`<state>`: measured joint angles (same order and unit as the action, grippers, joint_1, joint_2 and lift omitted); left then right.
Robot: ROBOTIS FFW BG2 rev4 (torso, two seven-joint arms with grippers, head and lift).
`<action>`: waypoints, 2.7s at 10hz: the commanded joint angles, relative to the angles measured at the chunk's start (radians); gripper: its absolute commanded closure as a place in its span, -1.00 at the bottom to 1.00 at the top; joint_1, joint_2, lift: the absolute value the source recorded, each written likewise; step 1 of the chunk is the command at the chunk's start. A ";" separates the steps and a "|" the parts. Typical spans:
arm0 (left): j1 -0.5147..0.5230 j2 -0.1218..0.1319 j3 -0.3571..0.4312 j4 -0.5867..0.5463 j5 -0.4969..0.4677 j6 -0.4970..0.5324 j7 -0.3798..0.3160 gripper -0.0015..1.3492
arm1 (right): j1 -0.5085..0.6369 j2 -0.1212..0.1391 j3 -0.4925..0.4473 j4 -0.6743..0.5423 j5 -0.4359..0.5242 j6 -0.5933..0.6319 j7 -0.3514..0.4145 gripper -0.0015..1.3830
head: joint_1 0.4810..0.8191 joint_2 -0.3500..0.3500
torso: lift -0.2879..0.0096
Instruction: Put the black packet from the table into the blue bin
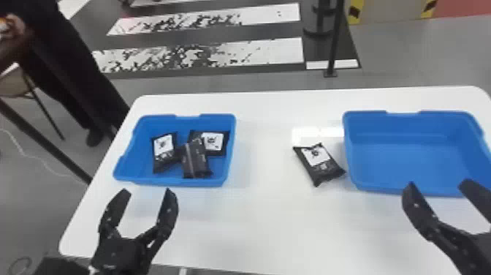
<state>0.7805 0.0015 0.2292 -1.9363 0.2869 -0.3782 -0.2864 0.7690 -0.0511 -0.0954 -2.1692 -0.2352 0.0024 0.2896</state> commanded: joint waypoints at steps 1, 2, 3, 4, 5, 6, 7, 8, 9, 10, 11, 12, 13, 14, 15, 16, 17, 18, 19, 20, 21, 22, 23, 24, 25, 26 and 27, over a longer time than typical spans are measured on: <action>0.000 -0.004 -0.002 0.001 -0.002 0.000 0.001 -0.78 | -0.001 -0.001 0.002 0.001 0.002 0.000 0.000 -0.80 | 0.27 0.47 | 0.20; -0.002 -0.004 -0.002 0.001 -0.006 0.000 0.001 -0.78 | -0.001 0.000 0.002 0.001 0.000 0.000 0.000 -0.80 | 0.27 0.48 | 0.20; -0.005 -0.004 -0.002 0.001 -0.008 0.000 0.001 -0.78 | -0.001 -0.001 0.002 0.001 0.000 0.000 0.000 -0.80 | 0.27 0.47 | 0.20; -0.005 -0.004 -0.002 0.001 -0.010 0.000 0.001 -0.78 | -0.001 -0.001 0.002 0.001 0.000 0.000 0.000 -0.80 | 0.27 0.47 | 0.20; -0.007 -0.004 -0.002 0.004 -0.012 0.000 0.001 -0.78 | -0.001 0.000 0.002 0.001 0.000 0.000 0.000 -0.80 | 0.27 0.47 | 0.20; -0.017 -0.004 -0.008 0.004 -0.026 0.010 0.001 -0.79 | -0.001 -0.001 0.002 0.003 0.000 0.000 0.000 -0.80 | 0.27 0.47 | 0.20; -0.037 -0.004 -0.018 0.004 -0.054 0.020 0.001 -0.79 | -0.001 -0.001 0.002 0.001 0.000 0.000 0.000 -0.80 | 0.27 0.46 | 0.20; -0.059 -0.004 -0.054 0.004 -0.068 0.039 0.001 -0.79 | -0.001 -0.001 0.002 0.001 0.000 0.000 0.000 -0.80 | 0.27 0.44 | 0.20; -0.098 0.018 -0.106 0.006 -0.080 0.064 0.001 -0.79 | -0.001 -0.001 0.002 0.001 -0.002 0.000 0.000 -0.80 | 0.27 0.38 | 0.20; -0.142 0.043 -0.165 0.021 -0.082 0.079 0.001 -0.79 | -0.001 -0.001 0.002 0.001 -0.002 0.000 0.000 -0.80 | 0.27 0.27 | 0.20; -0.194 0.061 -0.227 0.048 -0.076 0.113 0.001 -0.79 | -0.001 -0.001 0.002 0.003 -0.002 0.000 0.000 -0.80 | 0.27 0.13 | 0.20; -0.258 0.071 -0.275 0.089 -0.088 0.143 -0.008 -0.79 | -0.001 -0.001 0.002 0.003 -0.002 0.000 0.000 -0.80 | 0.27 -0.02 | 0.20; -0.317 0.071 -0.303 0.129 -0.117 0.155 -0.023 -0.79 | -0.001 -0.001 0.002 0.003 -0.002 0.000 0.000 -0.80 | 0.27 -0.09 | 0.20; -0.368 0.068 -0.321 0.163 -0.149 0.177 -0.045 -0.79 | -0.001 -0.001 0.002 0.003 -0.002 0.000 0.000 -0.80 | 0.27 -0.23 | 0.20; -0.427 0.064 -0.339 0.195 -0.189 0.206 -0.060 -0.79 | -0.001 -0.001 0.002 0.003 -0.002 0.002 0.000 -0.80 | 0.27 -0.32 | 0.20; -0.496 0.060 -0.355 0.244 -0.245 0.219 -0.082 -0.79 | -0.003 -0.001 0.002 0.006 -0.002 0.000 0.000 -0.80 | 0.27 -0.39 | 0.20; -0.577 0.052 -0.355 0.335 -0.317 0.206 -0.120 -0.79 | -0.003 -0.001 0.002 0.006 -0.002 0.000 0.000 -0.80 | 0.27 -0.42 | 0.20; -0.621 0.048 -0.359 0.382 -0.383 0.214 -0.138 -0.79 | -0.006 -0.001 0.002 0.008 -0.004 0.000 0.000 -0.80 | 0.27 -0.48 | 0.20; -0.646 0.044 -0.373 0.399 -0.425 0.253 -0.146 -0.79 | -0.006 -0.001 0.002 0.008 -0.004 0.000 0.000 -0.80 | 0.27 -0.51 | 0.20; -0.673 0.040 -0.391 0.428 -0.450 0.265 -0.157 -0.79 | -0.006 -0.001 0.002 0.008 -0.004 0.000 0.002 -0.80 | 0.27 -0.53 | 0.20; -0.697 0.040 -0.429 0.455 -0.448 0.295 -0.169 -0.79 | -0.006 -0.001 0.002 0.008 -0.004 0.000 0.002 -0.80 | 0.27 -0.57 | 0.20; -0.729 0.037 -0.474 0.482 -0.448 0.324 -0.186 -0.79 | -0.008 -0.001 0.002 0.013 -0.004 0.000 0.002 -0.80 | 0.27 -0.60 | 0.20; -0.773 0.031 -0.516 0.524 -0.446 0.344 -0.209 -0.79 | -0.016 -0.001 0.002 0.018 -0.002 0.000 0.005 -0.80 | 0.27 -0.68 | 0.20; -0.812 0.026 -0.552 0.573 -0.448 0.361 -0.237 -0.79 | -0.028 -0.001 0.002 0.025 0.000 0.000 0.013 -0.80 | 0.27 -0.78 | 0.20; -0.839 0.026 -0.580 0.597 -0.460 0.373 -0.254 -0.79 | -0.035 -0.001 0.002 0.030 0.002 0.000 0.016 -0.80 | 0.27 -0.87 | 0.20; -0.859 0.028 -0.598 0.615 -0.470 0.376 -0.260 -0.79 | -0.040 -0.001 0.002 0.033 0.002 0.000 0.016 -0.80 | 0.27 -0.90 | 0.20; -0.869 0.026 -0.604 0.634 -0.486 0.376 -0.260 -0.79 | -0.045 -0.001 0.002 0.035 0.002 0.000 0.017 -0.80 | 0.27 -0.94 | 0.20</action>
<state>-0.0816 0.0281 -0.3707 -1.3124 -0.1901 -0.0039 -0.5464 0.7275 -0.0521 -0.0937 -2.1359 -0.2333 0.0024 0.3064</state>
